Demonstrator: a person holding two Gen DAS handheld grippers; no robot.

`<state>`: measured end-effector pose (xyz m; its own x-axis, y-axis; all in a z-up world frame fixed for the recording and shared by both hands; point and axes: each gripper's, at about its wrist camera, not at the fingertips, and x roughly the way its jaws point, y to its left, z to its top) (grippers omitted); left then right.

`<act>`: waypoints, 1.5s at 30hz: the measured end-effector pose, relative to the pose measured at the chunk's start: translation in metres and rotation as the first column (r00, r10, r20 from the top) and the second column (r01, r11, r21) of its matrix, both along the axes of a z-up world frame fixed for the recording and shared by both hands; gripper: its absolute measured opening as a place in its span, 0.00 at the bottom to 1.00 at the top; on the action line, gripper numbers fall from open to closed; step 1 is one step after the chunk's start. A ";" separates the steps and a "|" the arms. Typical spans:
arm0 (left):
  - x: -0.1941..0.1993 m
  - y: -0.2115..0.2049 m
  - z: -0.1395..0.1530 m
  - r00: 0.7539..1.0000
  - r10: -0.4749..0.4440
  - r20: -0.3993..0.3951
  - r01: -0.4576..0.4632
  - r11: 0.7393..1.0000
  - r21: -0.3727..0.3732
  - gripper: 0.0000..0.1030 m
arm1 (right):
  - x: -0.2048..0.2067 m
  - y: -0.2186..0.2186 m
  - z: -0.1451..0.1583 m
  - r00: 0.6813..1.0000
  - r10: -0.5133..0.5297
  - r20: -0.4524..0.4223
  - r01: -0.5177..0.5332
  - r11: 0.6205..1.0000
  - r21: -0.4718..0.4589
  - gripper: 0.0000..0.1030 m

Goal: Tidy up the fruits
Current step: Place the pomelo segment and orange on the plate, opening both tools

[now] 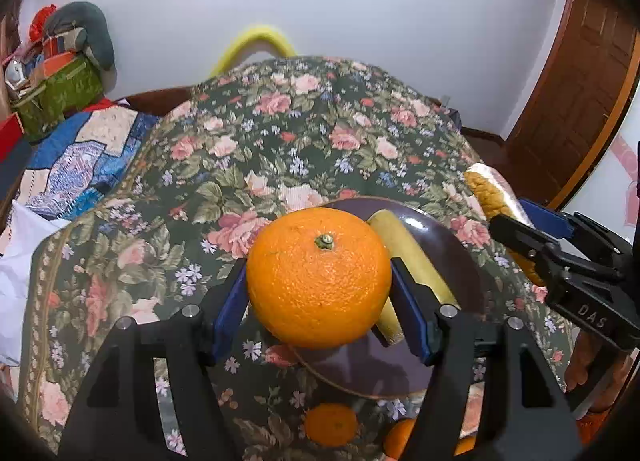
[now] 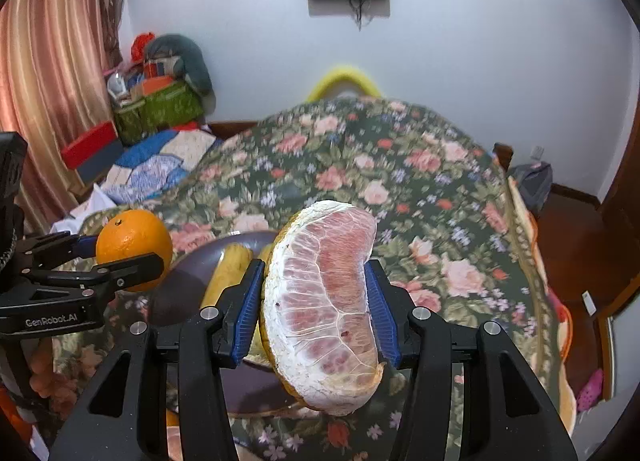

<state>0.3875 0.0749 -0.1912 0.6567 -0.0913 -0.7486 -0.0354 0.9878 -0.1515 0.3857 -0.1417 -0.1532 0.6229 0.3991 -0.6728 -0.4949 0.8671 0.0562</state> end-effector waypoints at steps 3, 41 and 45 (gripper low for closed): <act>0.008 -0.002 -0.011 1.000 -0.011 -0.028 0.012 1.000 0.010 0.65 | 0.011 0.004 -0.012 0.999 0.003 -0.043 -0.003 1.000 -0.014 0.45; -0.060 -0.016 0.052 0.998 -0.051 0.044 0.050 0.999 0.018 0.70 | -0.067 -0.018 0.034 0.999 0.030 0.027 -0.030 1.000 -0.005 0.59; -0.083 -0.023 0.064 0.996 -0.061 0.062 0.059 0.998 0.036 0.70 | -0.088 -0.026 0.039 0.999 0.029 0.035 -0.029 1.000 0.008 0.61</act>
